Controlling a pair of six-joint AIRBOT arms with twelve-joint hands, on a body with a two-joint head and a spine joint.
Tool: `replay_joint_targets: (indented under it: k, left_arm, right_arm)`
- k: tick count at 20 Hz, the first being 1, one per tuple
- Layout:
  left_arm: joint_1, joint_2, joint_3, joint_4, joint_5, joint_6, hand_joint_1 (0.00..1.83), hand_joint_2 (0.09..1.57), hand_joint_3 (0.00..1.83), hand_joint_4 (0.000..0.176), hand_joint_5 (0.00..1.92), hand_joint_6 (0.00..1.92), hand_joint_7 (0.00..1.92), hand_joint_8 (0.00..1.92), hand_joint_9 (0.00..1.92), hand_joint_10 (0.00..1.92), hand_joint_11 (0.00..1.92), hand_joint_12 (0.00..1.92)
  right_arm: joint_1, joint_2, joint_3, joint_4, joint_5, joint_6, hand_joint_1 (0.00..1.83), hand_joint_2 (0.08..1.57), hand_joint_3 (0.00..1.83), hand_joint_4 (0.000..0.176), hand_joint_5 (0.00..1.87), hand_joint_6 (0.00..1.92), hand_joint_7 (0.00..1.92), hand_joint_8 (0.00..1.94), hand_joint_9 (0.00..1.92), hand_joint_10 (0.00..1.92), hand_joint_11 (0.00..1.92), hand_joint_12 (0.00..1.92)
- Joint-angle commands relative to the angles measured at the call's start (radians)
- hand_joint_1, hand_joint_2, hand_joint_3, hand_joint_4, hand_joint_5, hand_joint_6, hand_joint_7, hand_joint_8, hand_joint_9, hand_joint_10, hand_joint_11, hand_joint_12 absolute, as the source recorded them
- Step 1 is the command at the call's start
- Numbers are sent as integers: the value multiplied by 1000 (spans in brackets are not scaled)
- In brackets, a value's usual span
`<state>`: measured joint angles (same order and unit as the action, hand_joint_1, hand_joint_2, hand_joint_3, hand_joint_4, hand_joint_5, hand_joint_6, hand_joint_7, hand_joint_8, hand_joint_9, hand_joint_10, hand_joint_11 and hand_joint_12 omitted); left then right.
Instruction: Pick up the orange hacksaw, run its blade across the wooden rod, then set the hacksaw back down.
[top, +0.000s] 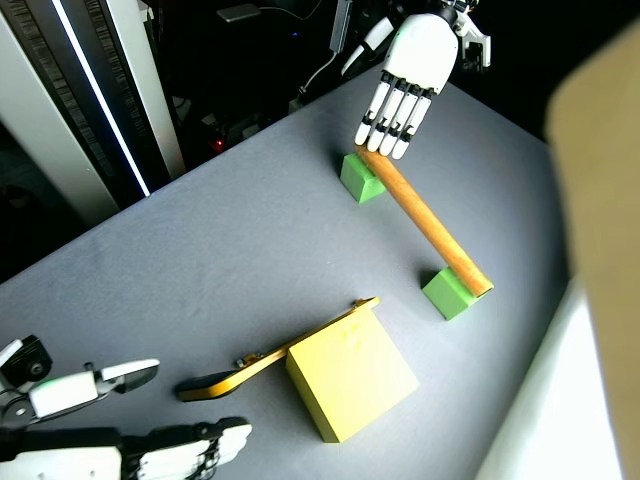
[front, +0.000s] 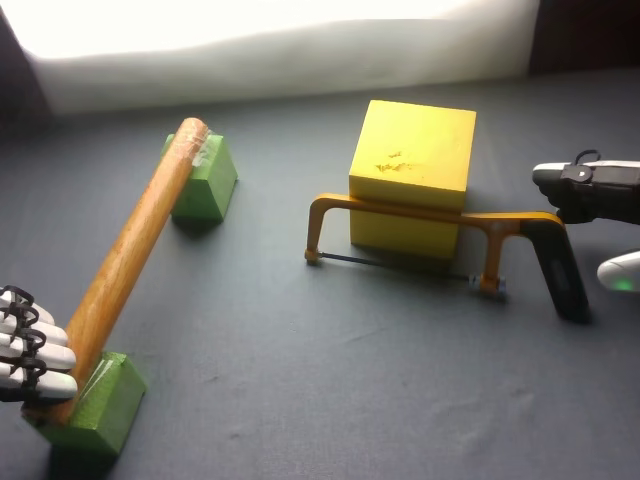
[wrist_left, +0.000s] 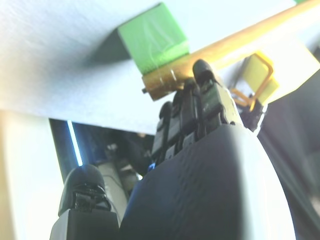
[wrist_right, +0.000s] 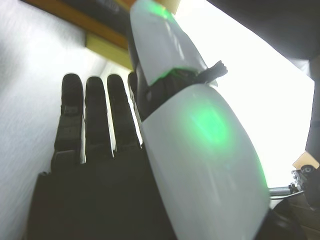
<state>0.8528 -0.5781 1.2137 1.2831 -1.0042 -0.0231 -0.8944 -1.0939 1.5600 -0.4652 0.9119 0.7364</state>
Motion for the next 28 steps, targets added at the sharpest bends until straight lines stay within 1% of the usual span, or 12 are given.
replay_joint_targets:
  k: [1,2,5,7,8,9,10,16,21,24,27,28]
  left_arm:
    - [-2,-7,9,-34,-20,0,32,1161,0,0,66,2,92,3,101,2,0,359]
    - [-2,-9,11,-34,-22,0,70,1156,0,0,68,3,93,2,100,1,0,352]
    - [-2,-11,13,-34,-24,0,72,1167,2,0,46,0,73,1,77,1,0,267]
    - [-2,-12,14,-34,-24,0,65,1172,2,0,45,1,75,1,83,2,0,285]
    - [-1,-12,14,-34,-24,0,67,1168,0,0,49,2,80,3,82,1,0,291]
    - [-1,-13,13,-34,-23,0,67,1168,0,0,49,2,80,3,82,1,0,291]
    - [-1,-13,13,-34,-23,0,57,1175,0,0,33,0,60,1,62,1,0,224]
    - [-4,-14,6,-34,-9,0,84,1166,2,0,57,3,79,5,78,3,0,263]
    - [-12,-14,-10,-34,21,0,71,1172,0,0,40,7,62,3,68,2,0,219]
    - [-13,-14,-14,-34,21,0,83,1165,0,0,50,3,74,2,79,3,0,268]
    - [-13,-13,-11,-34,38,0,51,1176,2,0,23,0,48,1,48,1,0,187]
    - [-12,-13,-9,-34,43,0,48,1174,1,0,19,0,46,1,51,4,0,180]
  right_arm:
    - [17,3,2,51,85,7,1140,1122,0,0,155,8,107,7,112,6,0,490]
    - [24,-1,2,51,78,8,1137,1138,3,0,136,4,91,4,95,4,0,446]
    - [29,-11,1,51,72,13,1145,1142,2,0,129,1,91,2,95,2,0,385]
    - [43,-23,0,51,55,14,1139,1157,6,0,122,0,87,1,88,1,0,391]
    - [48,-27,0,51,47,13,1144,1145,0,0,138,4,103,4,106,5,0,452]
    - [54,-34,0,51,41,12,1144,1145,0,0,138,4,103,4,106,5,0,452]
    - [59,-40,0,51,34,9,1149,1145,0,0,159,10,115,6,119,7,0,473]
    - [95,-72,1,51,-1,-16,1155,1140,1,0,150,0,100,0,109,0,0,504]
    - [123,-89,1,51,-22,-29,1143,1154,7,0,140,1,99,1,106,1,0,455]
    - [129,-96,1,51,-30,-32,1135,1163,4,0,129,2,90,2,104,2,0,436]
    - [131,-100,1,51,-36,-37,1114,1169,4,0,108,0,74,0,91,0,0,441]
    - [131,-101,1,51,-38,-37,1129,1156,0,0,122,4,90,4,103,3,0,498]
